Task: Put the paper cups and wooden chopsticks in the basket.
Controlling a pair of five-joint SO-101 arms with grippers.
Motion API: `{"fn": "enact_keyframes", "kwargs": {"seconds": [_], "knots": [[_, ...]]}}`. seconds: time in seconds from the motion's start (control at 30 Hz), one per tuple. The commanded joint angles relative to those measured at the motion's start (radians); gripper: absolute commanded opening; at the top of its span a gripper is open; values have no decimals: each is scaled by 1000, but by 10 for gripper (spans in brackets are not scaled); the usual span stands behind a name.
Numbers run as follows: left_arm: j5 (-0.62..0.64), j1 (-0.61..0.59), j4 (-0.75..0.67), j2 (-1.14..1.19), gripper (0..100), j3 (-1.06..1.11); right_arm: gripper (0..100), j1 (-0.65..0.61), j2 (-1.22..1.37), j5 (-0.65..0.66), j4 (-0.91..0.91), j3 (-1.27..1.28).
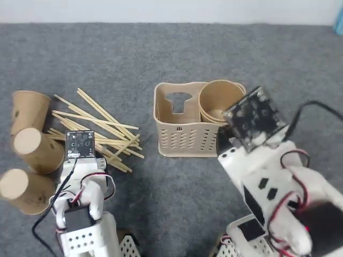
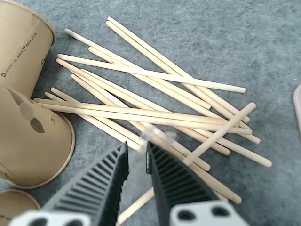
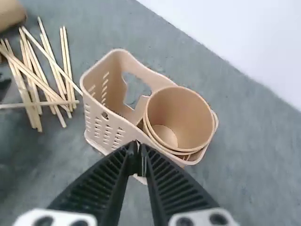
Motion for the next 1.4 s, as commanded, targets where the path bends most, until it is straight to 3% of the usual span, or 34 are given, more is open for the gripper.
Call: {"fn": "enact_keyframes", "kwargs": {"seconds": [0.0,0.33,0.57,0.83,1.0,1.23,1.37], "knots": [[-12,-2,-2,-12,61,-2,9,1,-137,28,-217,219],[-12,-2,-3,-12,61,-2,9,139,-226,20,-739,664],[-12,-2,-3,-12,62,-2,9,170,-226,20,-865,861],[-12,-2,-3,-12,62,-2,9,160,-237,18,-865,962],[-12,-2,-3,-14,62,-2,9,197,-237,20,-825,810],[-12,-2,-3,-14,62,-2,21,320,-228,-86,-444,474],[-12,-2,-3,-14,62,-2,123,421,-228,-92,-269,502]]}}
